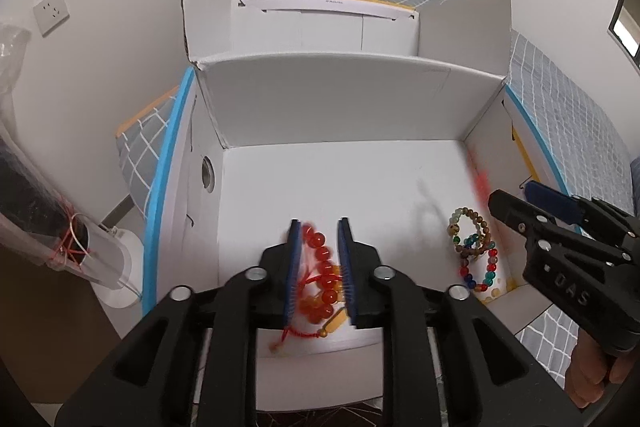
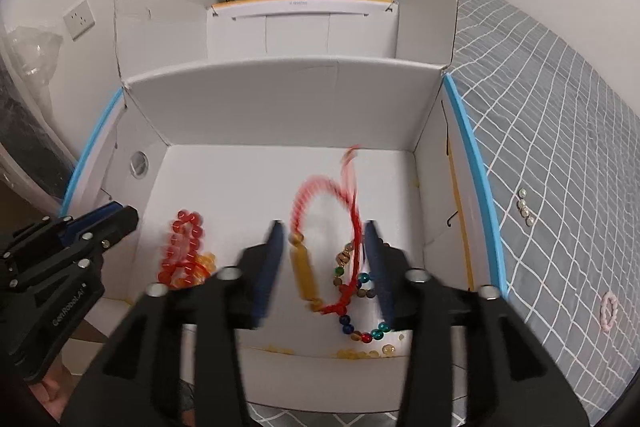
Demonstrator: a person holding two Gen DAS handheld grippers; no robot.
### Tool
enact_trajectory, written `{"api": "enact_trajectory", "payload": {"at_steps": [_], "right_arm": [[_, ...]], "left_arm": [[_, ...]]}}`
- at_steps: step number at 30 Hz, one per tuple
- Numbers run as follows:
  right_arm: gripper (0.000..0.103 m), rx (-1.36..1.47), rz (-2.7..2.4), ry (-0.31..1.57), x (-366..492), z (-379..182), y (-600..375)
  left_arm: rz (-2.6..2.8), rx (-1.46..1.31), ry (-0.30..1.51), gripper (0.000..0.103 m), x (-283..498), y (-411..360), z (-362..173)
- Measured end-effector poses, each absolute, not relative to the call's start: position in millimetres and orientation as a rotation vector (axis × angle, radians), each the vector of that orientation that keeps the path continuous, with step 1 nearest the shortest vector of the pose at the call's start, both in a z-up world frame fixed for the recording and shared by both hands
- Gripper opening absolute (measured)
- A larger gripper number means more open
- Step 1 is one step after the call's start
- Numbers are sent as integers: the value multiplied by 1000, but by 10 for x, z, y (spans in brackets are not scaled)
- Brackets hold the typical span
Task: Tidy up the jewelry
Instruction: 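Lower both bracelets into the box and open both tools, then move both tools back over the pearls and pink bracelet on the bed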
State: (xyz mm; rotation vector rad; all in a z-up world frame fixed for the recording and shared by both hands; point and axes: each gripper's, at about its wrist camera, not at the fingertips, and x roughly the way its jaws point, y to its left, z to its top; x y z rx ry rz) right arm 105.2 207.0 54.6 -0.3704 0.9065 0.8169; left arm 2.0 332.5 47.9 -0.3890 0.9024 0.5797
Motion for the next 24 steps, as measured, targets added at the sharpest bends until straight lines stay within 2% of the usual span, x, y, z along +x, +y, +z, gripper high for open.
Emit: {"api": "enact_trajectory", "payload": {"at_steps": [2,4,6,9,12,20,24], "right_arm": [[63,-359,812,884,1035,615,2036],[73,-344,805,849,1016,714,1969],[78,-340,801,822,1013,795,1895],[87,-324,779,773,1028,934,1737],[90,-299,750,752,1097,1024,1550],[95,-248,628,732,1421,1114,836],[95,-218,542,743,1620,1078,393]], "left_arm": [[585,-385,888,40,13,3304,519],[590,-379,876,45,7,3285,567],[588,-372,864,55,15,3257,617],[579,-347,842,64,53,3174,707],[560,-329,821,74,111,3084,780],[475,-256,780,90,460,2630,964],[401,-212,780,92,796,2269,1013]]}}
